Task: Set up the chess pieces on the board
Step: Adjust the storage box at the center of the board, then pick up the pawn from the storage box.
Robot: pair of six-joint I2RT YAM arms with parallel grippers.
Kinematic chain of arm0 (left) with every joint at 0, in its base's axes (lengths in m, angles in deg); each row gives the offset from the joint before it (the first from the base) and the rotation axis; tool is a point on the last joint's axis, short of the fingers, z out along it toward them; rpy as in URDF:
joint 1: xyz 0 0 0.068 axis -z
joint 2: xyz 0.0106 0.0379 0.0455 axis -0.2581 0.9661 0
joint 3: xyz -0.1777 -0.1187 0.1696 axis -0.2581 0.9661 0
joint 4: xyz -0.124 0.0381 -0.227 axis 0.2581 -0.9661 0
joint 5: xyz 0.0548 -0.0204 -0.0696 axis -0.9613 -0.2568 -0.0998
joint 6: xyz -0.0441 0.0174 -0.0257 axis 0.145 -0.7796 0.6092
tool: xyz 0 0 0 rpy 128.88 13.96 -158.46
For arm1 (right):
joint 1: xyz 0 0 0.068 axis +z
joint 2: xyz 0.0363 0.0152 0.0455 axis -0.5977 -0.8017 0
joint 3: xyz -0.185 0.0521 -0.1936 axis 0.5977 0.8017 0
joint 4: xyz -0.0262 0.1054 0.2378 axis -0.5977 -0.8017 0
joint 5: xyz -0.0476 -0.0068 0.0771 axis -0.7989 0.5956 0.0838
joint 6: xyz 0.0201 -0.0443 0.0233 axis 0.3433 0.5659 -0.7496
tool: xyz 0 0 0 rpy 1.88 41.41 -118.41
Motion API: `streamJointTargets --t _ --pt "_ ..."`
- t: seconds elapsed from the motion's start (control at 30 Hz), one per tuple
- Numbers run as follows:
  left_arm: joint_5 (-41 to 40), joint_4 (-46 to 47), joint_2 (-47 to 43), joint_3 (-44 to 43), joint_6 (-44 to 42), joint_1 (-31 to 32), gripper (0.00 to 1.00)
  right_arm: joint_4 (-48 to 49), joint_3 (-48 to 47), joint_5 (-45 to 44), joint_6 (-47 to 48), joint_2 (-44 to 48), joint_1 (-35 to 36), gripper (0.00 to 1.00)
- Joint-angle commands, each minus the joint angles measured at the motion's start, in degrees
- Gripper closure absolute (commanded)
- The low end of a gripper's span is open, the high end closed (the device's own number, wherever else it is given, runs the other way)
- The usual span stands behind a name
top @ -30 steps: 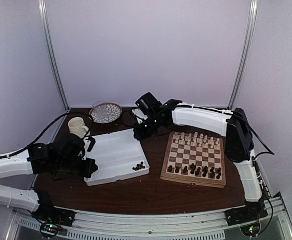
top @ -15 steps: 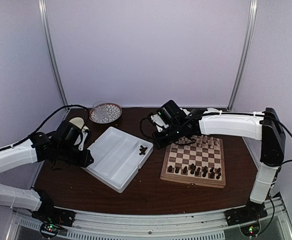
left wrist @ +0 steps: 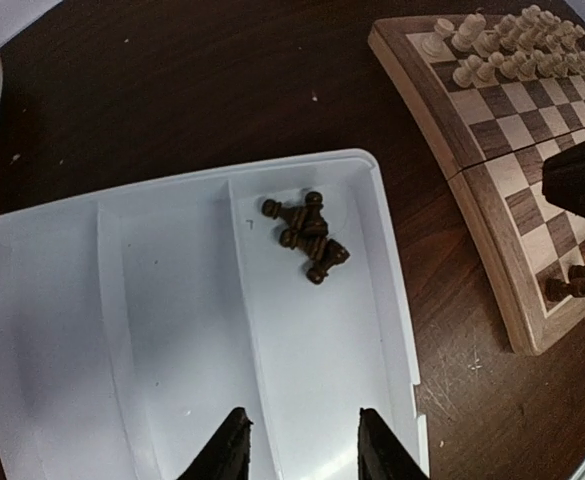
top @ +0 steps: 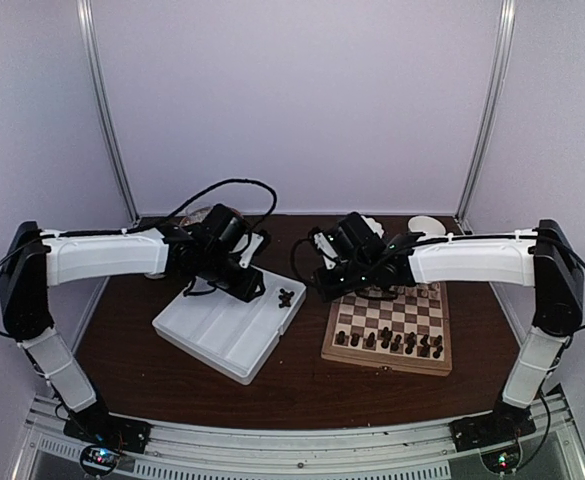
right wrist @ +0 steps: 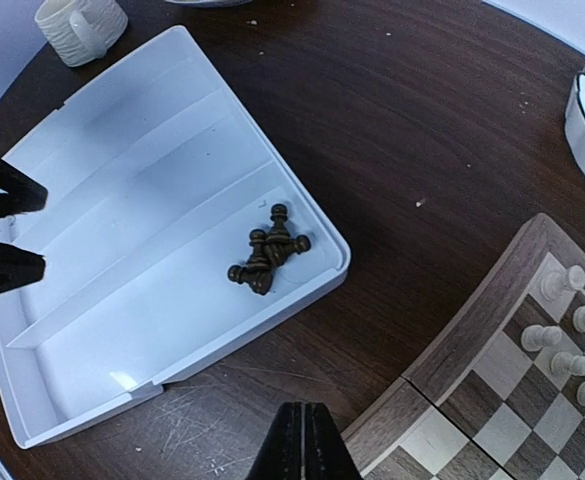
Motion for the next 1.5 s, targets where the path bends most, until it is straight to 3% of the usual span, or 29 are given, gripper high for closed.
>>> streamJointTargets --t 0.0,0.1,0.37,0.53,0.77,0.97,1.1,1.47 --pt "2.8 3.9 7.5 -4.5 -5.5 1.0 0.64 4.6 4.1 -7.9 -1.2 5.4 0.2 0.94" --pt "6.3 7.1 10.5 -6.0 -4.8 1.0 0.66 7.5 8.0 -11.1 -1.9 9.0 0.3 0.94" --pt "5.0 7.0 15.9 -9.0 -4.0 1.0 0.69 13.7 15.3 -16.3 -1.8 17.1 0.2 0.92" --pt "-5.9 4.7 17.7 -9.2 -2.1 1.0 0.68 13.3 15.2 -17.4 -0.9 17.5 0.3 0.91" --pt "-2.0 5.7 21.1 -10.3 -2.6 0.3 0.67 12.6 14.3 -18.5 0.0 16.3 0.3 0.91" --pt "-8.0 4.5 23.0 -10.9 2.4 -2.9 0.68 11.6 13.6 -18.6 0.3 15.6 0.3 0.91" --pt "-6.9 5.5 22.5 -8.9 6.4 -5.3 0.85 11.8 13.5 -18.3 0.3 15.3 0.3 0.91" --pt "-7.4 6.1 19.3 -5.4 15.0 -5.5 0.91 11.8 13.4 -18.2 0.2 14.9 0.2 0.91"
